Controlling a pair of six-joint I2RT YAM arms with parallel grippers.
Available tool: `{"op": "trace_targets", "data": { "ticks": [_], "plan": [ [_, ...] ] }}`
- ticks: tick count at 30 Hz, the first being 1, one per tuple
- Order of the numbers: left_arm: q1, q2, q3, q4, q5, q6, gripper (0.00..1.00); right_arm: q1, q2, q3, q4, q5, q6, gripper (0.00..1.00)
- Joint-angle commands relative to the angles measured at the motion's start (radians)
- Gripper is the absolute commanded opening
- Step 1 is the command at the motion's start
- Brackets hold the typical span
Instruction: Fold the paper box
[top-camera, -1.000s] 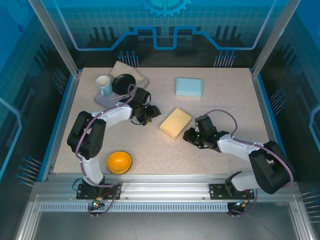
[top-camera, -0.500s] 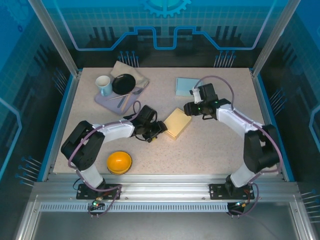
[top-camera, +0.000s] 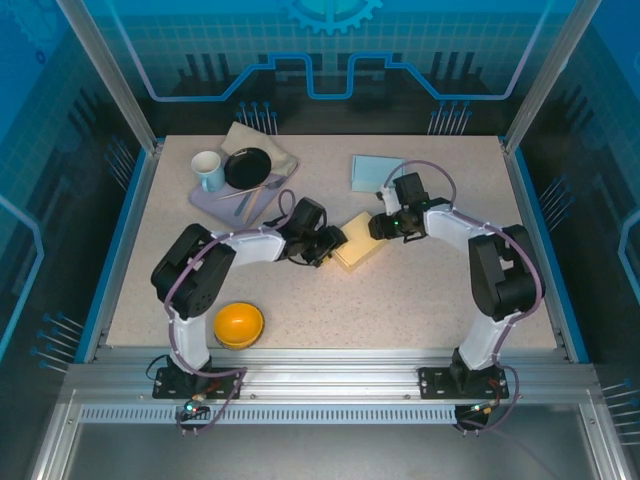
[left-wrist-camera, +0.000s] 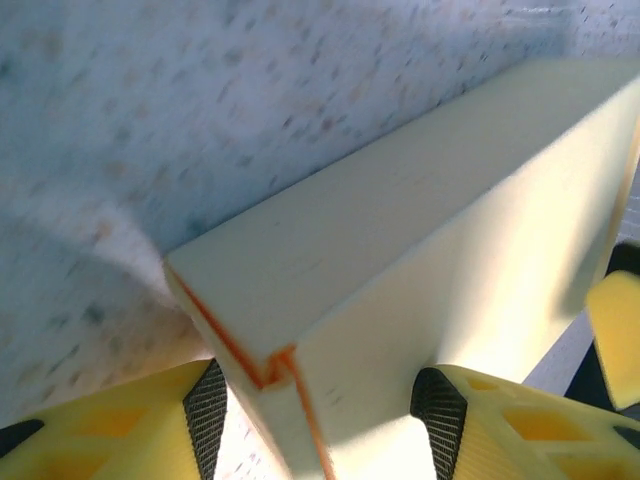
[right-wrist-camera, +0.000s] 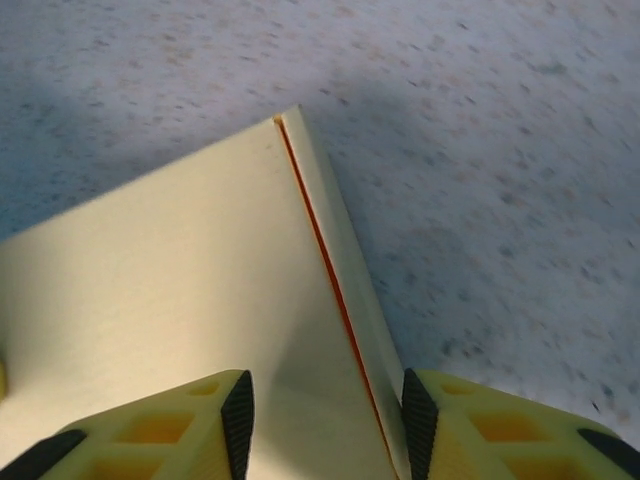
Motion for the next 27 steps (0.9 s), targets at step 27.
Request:
{"op": "trace_targets", "data": {
  "ticks": [27],
  "plan": [
    [0.106,0.258,0.513,-0.281,-0.053,0.266,0.62,-0.120,-0.128,-0.092,0.082,0.039,0.261,0.51]
  ]
}}
